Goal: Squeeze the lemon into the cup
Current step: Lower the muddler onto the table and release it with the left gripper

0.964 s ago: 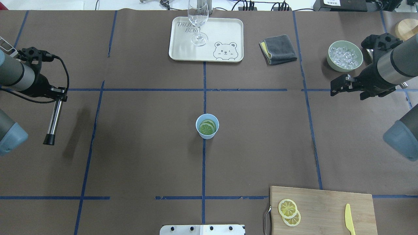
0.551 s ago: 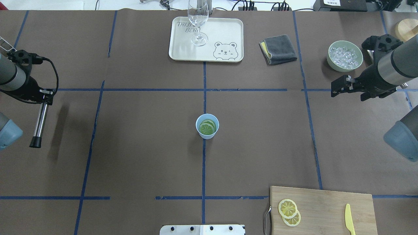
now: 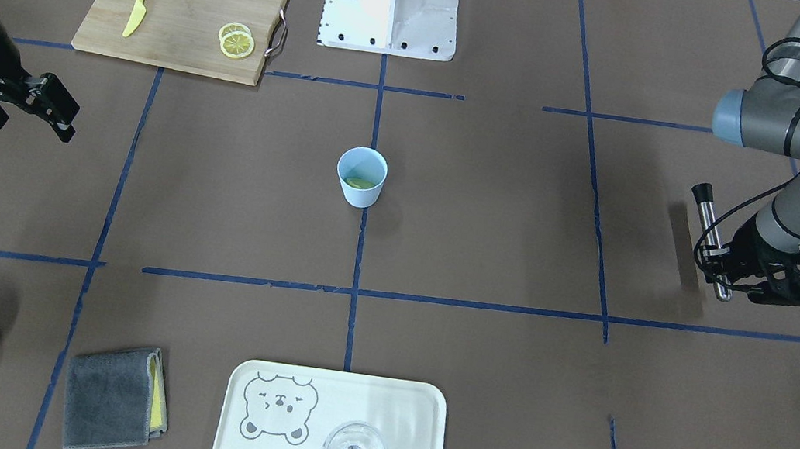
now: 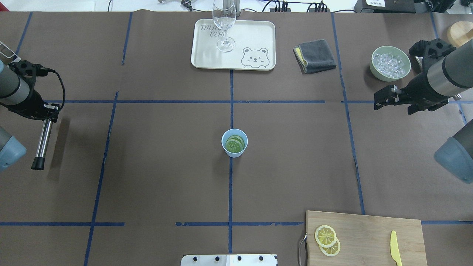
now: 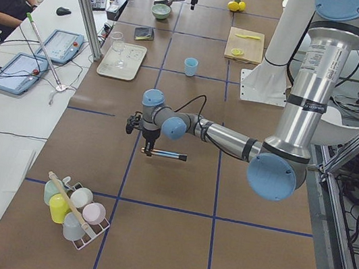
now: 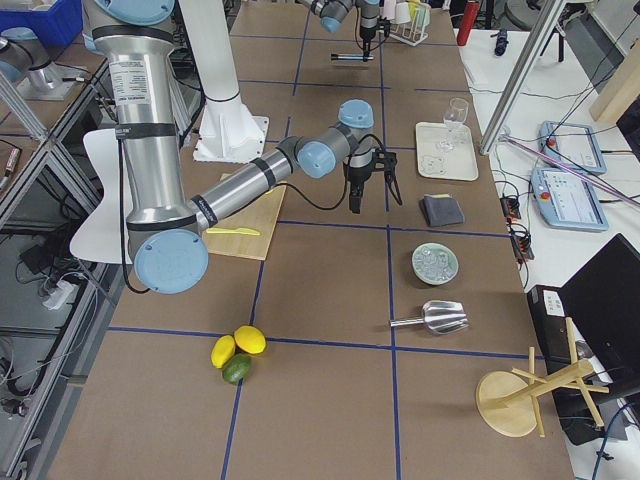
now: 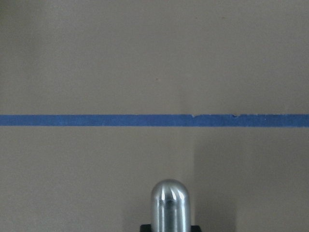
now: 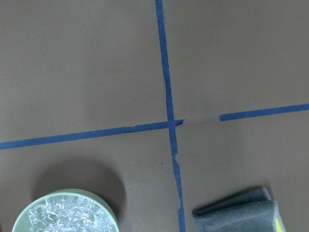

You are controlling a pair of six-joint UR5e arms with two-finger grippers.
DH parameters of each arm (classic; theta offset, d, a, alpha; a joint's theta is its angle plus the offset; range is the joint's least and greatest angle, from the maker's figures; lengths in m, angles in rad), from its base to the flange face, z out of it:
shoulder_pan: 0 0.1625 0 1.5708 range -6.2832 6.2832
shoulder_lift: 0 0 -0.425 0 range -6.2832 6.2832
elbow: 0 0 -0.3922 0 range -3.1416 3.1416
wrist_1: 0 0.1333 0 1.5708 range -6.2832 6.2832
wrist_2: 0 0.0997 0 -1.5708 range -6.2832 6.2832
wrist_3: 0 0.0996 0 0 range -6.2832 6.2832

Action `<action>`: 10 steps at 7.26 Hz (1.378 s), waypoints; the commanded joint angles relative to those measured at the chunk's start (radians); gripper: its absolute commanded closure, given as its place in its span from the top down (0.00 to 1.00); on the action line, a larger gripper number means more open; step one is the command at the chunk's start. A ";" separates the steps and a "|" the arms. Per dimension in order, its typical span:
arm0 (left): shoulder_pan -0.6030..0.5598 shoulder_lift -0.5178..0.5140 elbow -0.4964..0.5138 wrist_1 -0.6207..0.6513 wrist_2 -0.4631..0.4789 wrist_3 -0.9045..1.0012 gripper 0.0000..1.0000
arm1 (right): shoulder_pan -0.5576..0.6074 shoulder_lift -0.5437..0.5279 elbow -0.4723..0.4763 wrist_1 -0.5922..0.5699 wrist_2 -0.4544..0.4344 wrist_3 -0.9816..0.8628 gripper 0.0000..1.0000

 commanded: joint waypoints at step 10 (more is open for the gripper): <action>0.055 -0.024 0.027 -0.009 0.000 -0.005 0.27 | -0.001 0.004 0.002 0.000 0.000 0.000 1.00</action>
